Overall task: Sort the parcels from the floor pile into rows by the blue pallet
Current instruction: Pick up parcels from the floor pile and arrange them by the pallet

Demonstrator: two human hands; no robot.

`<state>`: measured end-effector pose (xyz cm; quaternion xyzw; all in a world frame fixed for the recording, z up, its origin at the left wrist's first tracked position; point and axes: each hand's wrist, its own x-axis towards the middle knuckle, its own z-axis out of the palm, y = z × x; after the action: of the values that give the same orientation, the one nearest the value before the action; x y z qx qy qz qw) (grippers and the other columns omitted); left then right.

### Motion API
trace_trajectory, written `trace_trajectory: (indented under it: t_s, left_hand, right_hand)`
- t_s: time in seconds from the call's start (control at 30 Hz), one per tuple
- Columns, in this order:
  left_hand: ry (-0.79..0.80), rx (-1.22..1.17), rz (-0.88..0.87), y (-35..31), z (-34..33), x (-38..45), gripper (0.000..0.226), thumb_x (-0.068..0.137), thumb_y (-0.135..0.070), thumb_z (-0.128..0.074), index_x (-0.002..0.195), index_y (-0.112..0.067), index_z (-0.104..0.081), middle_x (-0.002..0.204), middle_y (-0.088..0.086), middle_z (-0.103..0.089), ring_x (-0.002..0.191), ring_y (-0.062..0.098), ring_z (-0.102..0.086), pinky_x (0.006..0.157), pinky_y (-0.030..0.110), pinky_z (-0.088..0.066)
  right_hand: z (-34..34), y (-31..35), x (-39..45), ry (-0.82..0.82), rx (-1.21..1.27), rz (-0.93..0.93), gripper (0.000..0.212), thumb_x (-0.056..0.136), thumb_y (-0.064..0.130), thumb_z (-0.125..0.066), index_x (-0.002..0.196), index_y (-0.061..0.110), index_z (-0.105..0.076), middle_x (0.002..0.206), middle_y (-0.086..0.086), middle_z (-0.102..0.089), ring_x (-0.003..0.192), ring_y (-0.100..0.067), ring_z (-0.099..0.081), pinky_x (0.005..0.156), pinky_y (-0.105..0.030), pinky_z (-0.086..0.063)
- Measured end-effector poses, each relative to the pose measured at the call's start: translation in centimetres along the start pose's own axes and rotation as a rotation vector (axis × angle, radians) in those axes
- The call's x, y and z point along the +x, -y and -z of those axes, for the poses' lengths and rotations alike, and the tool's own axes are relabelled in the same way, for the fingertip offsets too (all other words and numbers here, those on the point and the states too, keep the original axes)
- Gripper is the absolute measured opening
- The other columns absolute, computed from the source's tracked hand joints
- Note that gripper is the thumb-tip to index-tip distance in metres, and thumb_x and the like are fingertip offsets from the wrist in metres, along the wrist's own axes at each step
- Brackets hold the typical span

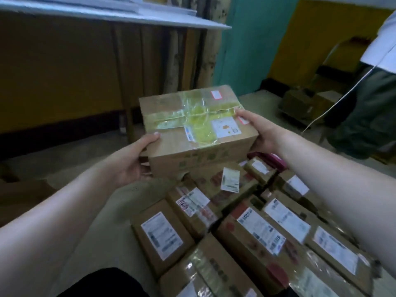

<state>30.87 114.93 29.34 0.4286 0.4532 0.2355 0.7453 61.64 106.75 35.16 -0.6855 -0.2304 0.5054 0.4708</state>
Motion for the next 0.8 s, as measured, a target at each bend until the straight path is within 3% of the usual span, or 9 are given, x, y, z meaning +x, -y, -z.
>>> trace_trajectory:
  t_s: [0.07, 0.17, 0.23, 0.3, 0.43, 0.53, 0.63, 0.7, 0.8]
  left_hand:
    - [-0.020, 0.009, 0.040, 0.8, -2.4, 2.4, 0.047, 0.081, -0.049, -0.070, 0.119, -0.023, -0.058, 0.107, 0.013, -0.068, 0.098, 0.033, -0.065, 0.088, 0.051, -0.054]
    - [-0.042, 0.029, 0.056, 3.2, -6.5, 5.6, 0.056, 0.082, -0.046, -0.070, 0.130, -0.028, -0.047, 0.116, 0.012, -0.061, 0.099, 0.033, -0.063, 0.075, 0.050, -0.058]
    - [-0.016, 0.000, 0.094, 5.2, -9.4, 7.0, 0.054, 0.085, -0.043, -0.069, 0.129, -0.030, -0.042, 0.111, 0.008, -0.061, 0.093, 0.029, -0.063, 0.070, 0.049, -0.059]
    - [-0.009, -0.027, 0.122, 6.8, -11.7, 8.7, 0.062, 0.082, -0.045, -0.072, 0.132, -0.030, -0.039, 0.123, 0.008, -0.060, 0.102, 0.029, -0.063, 0.079, 0.049, -0.058]
    - [-0.058, 0.402, 0.196, 7.7, -13.7, 11.3, 0.089, 0.078, -0.077, -0.052, 0.148, -0.024, -0.034, 0.150, 0.009, -0.043, 0.134, 0.032, -0.044, 0.108, 0.048, -0.036]
    - [-0.118, 0.690, 0.242, 8.1, -14.0, 12.9, 0.102, 0.075, -0.090, -0.029, 0.147, -0.019, -0.038, 0.153, 0.012, -0.038, 0.137, 0.036, -0.038, 0.106, 0.053, -0.035]
    - [-0.108, 0.771, 0.146, 9.7, -13.5, 14.4, 0.084, 0.086, -0.079, -0.031, 0.125, -0.012, -0.062, 0.122, 0.009, -0.061, 0.112, 0.027, -0.054, 0.090, 0.040, -0.042]
    - [-0.089, 0.790, 0.045, 11.4, -12.8, 15.1, 0.068, 0.091, -0.068, -0.042, 0.106, -0.010, -0.072, 0.087, 0.000, -0.063, 0.086, 0.020, -0.058, 0.078, 0.032, -0.045]
    - [-0.099, 0.835, -0.055, 12.9, -11.5, 15.5, 0.058, 0.090, -0.058, -0.056, 0.091, -0.003, -0.074, 0.064, 0.001, -0.060, 0.060, 0.017, -0.056, 0.058, 0.024, -0.040]
  right_hand:
    - [1.8, -1.4, 2.3, -0.087, -0.013, -0.084, 0.039, 0.086, 0.059, -0.060, 0.090, 0.021, -0.068, 0.088, -0.002, -0.075, 0.081, -0.021, -0.068, 0.092, -0.038, -0.049]
    - [3.1, -4.2, 4.6, -0.263, 0.008, -0.204, 0.035, 0.092, 0.052, -0.058, 0.081, 0.019, -0.058, 0.077, -0.002, -0.062, 0.066, -0.019, -0.056, 0.077, -0.034, -0.045]
    - [3.9, -6.7, 6.3, -0.332, 0.143, -0.209, 0.032, 0.090, 0.046, -0.065, 0.093, 0.015, -0.056, 0.083, -0.005, -0.059, 0.066, -0.021, -0.053, 0.074, -0.040, -0.049]
    - [5.2, -8.9, 8.4, -0.377, 0.222, -0.186, 0.052, 0.084, 0.043, -0.074, 0.121, 0.014, -0.052, 0.107, -0.011, -0.063, 0.074, -0.026, -0.057, 0.066, -0.047, -0.057]
    - [9.2, -11.7, 11.7, -0.412, 0.198, -0.127, 0.062, 0.085, 0.040, -0.073, 0.136, 0.019, -0.045, 0.128, -0.010, -0.056, 0.096, -0.033, -0.058, 0.062, -0.056, -0.058]
    - [11.7, -12.6, 12.4, -0.385, 0.144, -0.069, 0.046, 0.093, 0.032, -0.066, 0.133, 0.015, -0.051, 0.124, -0.009, -0.060, 0.102, -0.028, -0.061, 0.052, -0.041, -0.059]
    - [12.4, -14.0, 13.1, -0.383, 0.118, -0.076, 0.043, 0.097, 0.035, -0.059, 0.133, 0.016, -0.049, 0.122, -0.006, -0.060, 0.104, -0.025, -0.061, 0.051, -0.037, -0.058]
    - [12.8, -14.7, 13.2, -0.377, 0.068, -0.099, 0.042, 0.097, 0.042, -0.056, 0.131, 0.018, -0.050, 0.122, -0.006, -0.060, 0.108, -0.027, -0.060, 0.054, -0.037, -0.060]
    - [13.4, -15.3, 13.2, -0.343, 0.008, -0.151, 0.034, 0.096, 0.045, -0.055, 0.117, 0.018, -0.055, 0.116, -0.008, -0.060, 0.107, -0.029, -0.061, 0.061, -0.039, -0.059]
